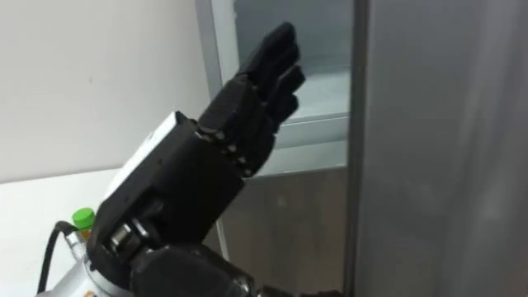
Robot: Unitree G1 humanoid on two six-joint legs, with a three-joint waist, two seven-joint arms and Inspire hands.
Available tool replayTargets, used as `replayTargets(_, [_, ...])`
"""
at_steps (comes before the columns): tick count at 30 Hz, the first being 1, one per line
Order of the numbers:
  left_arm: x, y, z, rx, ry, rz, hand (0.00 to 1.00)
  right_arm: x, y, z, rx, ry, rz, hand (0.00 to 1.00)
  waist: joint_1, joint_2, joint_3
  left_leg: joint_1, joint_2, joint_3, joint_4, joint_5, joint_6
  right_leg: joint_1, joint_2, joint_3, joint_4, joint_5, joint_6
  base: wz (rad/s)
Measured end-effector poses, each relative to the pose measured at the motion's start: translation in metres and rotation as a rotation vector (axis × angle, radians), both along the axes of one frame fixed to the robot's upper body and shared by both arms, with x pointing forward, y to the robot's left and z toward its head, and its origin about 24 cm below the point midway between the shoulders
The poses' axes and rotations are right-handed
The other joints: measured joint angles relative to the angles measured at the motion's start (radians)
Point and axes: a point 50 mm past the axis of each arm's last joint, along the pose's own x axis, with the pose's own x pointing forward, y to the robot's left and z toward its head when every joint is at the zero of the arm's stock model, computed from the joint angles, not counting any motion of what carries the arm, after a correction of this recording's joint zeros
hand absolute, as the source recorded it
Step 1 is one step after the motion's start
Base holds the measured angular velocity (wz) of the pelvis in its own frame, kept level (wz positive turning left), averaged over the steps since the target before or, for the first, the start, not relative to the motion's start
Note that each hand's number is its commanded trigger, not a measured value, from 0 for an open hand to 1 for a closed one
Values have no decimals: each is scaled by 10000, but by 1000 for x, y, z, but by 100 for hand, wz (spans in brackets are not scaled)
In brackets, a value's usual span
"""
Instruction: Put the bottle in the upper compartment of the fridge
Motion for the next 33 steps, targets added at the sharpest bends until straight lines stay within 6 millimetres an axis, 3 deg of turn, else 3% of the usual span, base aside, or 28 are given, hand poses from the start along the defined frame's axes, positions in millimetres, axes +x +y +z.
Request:
replayTargets(13, [-4,-9,-2,119,25,-554,0,4,2,0,-36,-101,305,0,-43,-25,39,-17,9,150,-26,-1,0,-98,8,172,-18,2,-4,-4])
replayTargets(18, [-5,-10,-2,117,36,-583,0,7,2,0,-41,-98,584,0,-73,55,101,-7,9,167,-34,-1,-1,-103,9,200,-13,2,-4,0])
replayTargets(29, [-6,-14,-3,155,72,-795,0,8,3,0,-27,-133,591,0,-114,51,112,-72,8,284,-88,-1,0,-262,11,323,-1,2,-4,-3])
replayTargets(33, [-8,-18,-3,197,22,-1018,0,11,3,0,-34,-197,606,0,-335,63,104,-24,8,376,-103,-1,0,-261,14,418,-6,2,-3,-6])
